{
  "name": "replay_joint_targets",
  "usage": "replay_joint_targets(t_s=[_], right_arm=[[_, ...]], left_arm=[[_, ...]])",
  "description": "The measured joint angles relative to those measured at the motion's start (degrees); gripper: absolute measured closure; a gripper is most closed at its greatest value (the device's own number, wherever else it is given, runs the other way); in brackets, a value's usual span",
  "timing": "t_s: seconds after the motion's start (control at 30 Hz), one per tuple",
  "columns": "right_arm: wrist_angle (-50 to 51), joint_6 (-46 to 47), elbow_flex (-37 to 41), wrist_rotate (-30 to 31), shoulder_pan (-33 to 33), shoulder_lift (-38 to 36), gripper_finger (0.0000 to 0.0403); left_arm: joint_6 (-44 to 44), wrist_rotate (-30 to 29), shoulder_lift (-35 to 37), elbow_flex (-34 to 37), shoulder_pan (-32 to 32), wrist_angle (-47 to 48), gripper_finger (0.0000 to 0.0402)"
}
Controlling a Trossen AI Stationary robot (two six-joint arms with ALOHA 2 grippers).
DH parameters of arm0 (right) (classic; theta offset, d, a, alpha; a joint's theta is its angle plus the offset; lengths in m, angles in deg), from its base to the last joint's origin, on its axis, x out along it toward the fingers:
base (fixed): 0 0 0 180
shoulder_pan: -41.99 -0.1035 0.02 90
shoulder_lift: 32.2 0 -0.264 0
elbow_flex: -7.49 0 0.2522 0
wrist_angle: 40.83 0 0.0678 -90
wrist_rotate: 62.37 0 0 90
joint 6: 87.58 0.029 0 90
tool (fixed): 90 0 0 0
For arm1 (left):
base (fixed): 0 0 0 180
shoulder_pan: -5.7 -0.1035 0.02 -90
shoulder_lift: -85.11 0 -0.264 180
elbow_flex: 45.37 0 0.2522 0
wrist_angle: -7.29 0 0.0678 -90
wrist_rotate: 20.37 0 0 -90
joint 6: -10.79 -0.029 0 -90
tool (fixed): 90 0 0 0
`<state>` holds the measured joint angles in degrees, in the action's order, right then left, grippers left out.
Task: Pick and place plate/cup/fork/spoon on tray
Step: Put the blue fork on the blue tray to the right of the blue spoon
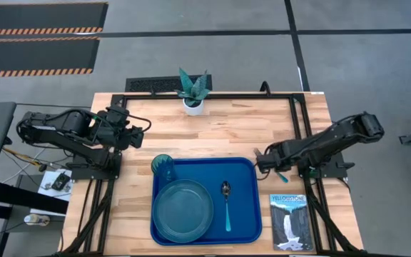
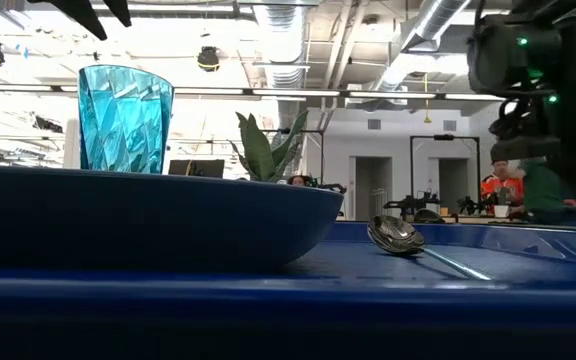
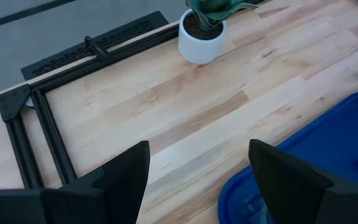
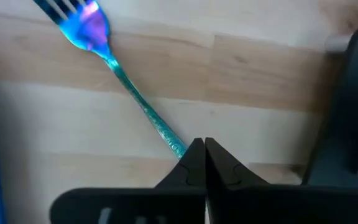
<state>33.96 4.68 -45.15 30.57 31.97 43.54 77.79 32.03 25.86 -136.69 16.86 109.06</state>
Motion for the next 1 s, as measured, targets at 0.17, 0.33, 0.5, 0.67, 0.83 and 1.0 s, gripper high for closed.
replay_joint_targets(t_s=[0.17, 0.33, 0.5, 0.67, 0.83, 1.0], right_arm=[[-0.22, 6.75, 0.00, -0.16, -3.50, 4.54, 0.0395], [-1.27, 8.88, 0.00, -1.43, -4.71, 9.49, 0.0396], [-5.29, 8.86, -0.07, -2.89, -4.73, 12.31, 0.0399], [-7.25, 11.59, -0.55, -3.56, -6.68, 12.80, 0.0392], [-10.26, 14.73, -2.71, -4.84, -9.11, 11.57, 0.0396], [-14.61, 15.84, -3.83, -4.31, -10.43, 11.25, 0.0395]], left_arm=[[-0.96, 0.28, 0.00, 0.00, 0.00, -0.02, 0.0141], [-1.32, 0.45, 0.00, 0.00, 0.00, -0.02, 0.0141], [-2.61, 1.43, 0.00, 0.00, 0.00, -0.02, 0.0141], [-4.16, 2.46, 0.00, 0.00, 0.00, -0.02, 0.0141], [-5.50, 2.80, 0.00, 0.00, 0.00, -0.02, 0.0141], [-6.36, 2.56, 0.00, 0.00, 0.00, -0.02, 0.0141]])
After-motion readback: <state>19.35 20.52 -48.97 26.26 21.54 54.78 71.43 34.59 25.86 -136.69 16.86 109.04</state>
